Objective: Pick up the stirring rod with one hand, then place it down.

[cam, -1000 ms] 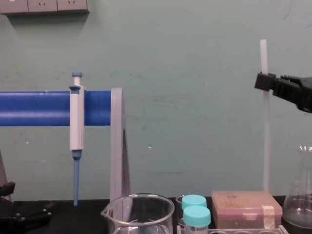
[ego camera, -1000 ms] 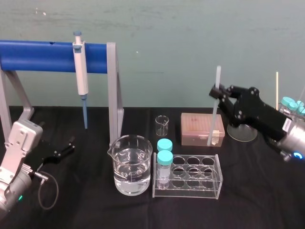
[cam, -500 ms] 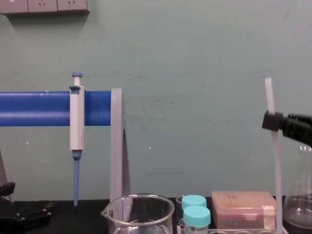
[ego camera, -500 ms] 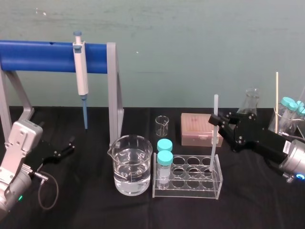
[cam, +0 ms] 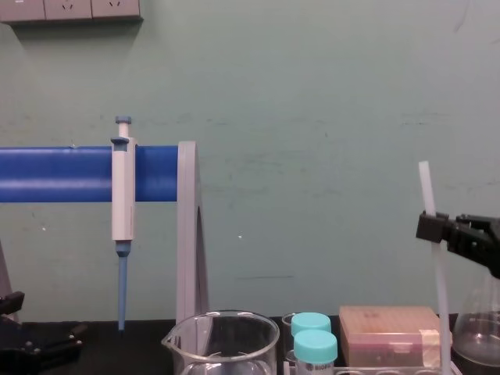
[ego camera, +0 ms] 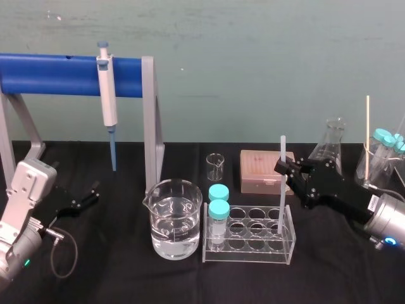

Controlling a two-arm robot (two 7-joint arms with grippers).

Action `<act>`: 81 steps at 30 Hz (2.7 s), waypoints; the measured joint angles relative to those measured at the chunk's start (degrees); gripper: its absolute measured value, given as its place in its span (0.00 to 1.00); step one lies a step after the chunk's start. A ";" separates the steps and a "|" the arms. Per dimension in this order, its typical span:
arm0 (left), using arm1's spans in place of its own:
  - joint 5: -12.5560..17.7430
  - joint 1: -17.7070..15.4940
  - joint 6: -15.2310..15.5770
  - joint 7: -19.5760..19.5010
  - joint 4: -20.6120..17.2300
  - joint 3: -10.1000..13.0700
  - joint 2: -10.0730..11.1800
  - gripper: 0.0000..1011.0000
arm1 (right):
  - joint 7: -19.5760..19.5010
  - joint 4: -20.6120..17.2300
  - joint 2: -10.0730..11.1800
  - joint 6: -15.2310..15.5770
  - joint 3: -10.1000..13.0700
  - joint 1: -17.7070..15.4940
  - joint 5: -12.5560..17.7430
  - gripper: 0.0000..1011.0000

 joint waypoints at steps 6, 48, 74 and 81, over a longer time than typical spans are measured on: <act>0.00 0.00 0.00 0.00 0.00 0.00 0.00 0.99 | 0.08 1.79 -0.84 -1.50 -0.43 0.31 -1.15 0.07; 0.00 0.00 0.00 0.00 0.00 0.00 0.00 0.99 | 0.02 7.00 -3.13 -3.88 -1.70 0.14 -6.00 0.15; 0.00 0.00 0.00 0.00 0.00 0.00 0.00 0.99 | -4.29 5.89 -3.42 -3.54 -0.32 -0.41 -7.26 0.96; 0.00 0.00 0.00 0.00 0.00 0.00 0.00 0.99 | -20.83 3.39 -5.37 0.85 3.34 -2.55 -13.13 0.99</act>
